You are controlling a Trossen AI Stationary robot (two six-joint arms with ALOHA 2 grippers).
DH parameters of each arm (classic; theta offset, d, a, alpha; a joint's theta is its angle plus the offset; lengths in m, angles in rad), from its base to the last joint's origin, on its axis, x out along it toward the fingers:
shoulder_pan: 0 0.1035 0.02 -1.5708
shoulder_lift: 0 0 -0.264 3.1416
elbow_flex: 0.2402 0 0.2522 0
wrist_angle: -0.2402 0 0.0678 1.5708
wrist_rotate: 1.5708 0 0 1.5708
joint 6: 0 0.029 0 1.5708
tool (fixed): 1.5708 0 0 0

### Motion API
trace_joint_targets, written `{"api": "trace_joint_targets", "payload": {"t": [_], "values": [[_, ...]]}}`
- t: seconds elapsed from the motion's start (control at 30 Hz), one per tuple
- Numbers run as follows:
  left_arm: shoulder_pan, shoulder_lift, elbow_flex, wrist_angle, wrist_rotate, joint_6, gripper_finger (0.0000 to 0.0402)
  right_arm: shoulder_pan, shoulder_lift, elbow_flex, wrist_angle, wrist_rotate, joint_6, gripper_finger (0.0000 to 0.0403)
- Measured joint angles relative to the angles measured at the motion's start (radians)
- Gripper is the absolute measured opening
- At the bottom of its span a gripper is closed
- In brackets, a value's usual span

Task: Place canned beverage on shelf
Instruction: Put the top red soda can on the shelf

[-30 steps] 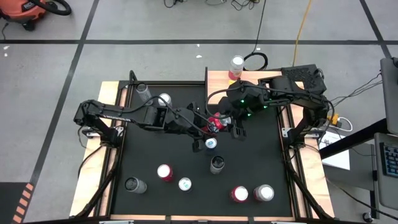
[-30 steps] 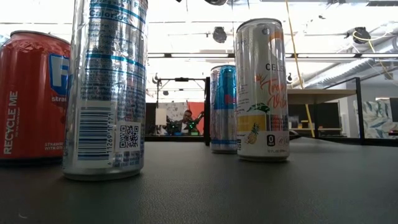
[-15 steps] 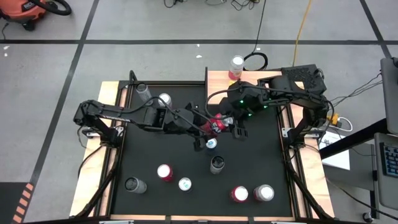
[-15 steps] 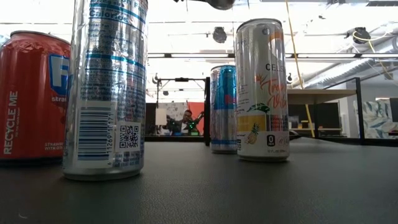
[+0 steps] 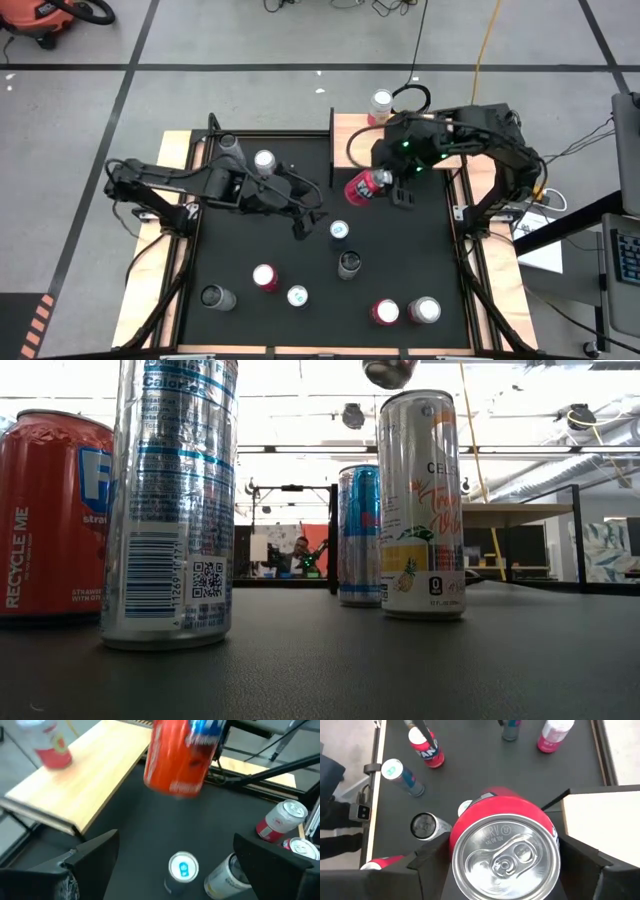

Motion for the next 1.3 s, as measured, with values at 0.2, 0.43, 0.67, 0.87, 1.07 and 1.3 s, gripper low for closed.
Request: {"api": "trace_joint_targets", "payload": {"t": [0.2, 0.43, 0.67, 0.87, 1.07, 1.3], "values": [[0.059, -0.039, -0.002, -0.121, 0.090, -0.156, 0.0386, -0.081, -0.029, 0.000, -0.001, 0.001, -0.039, 0.0277], [0.116, -0.052, -0.002, -0.138, 0.132, -0.121, 0.0386, -0.172, -0.056, 0.000, -0.001, -0.002, -0.089, 0.0277], [0.145, -0.060, -0.002, -0.144, 0.193, -0.116, 0.0386, -0.269, -0.066, 0.013, -0.003, 0.002, -0.086, 0.0277], [0.147, -0.059, -0.002, -0.148, 0.202, -0.100, 0.0386, -0.339, -0.067, 0.036, -0.001, 0.004, -0.105, 0.0277], [0.148, -0.059, -0.002, -0.148, 0.188, -0.107, 0.0386, -0.404, -0.067, 0.036, -0.001, 0.005, -0.191, 0.0277], [0.163, -0.059, -0.002, -0.148, 0.153, -0.160, 0.0386, -0.513, -0.067, 0.036, 0.000, 0.006, -0.302, 0.0277]]}}
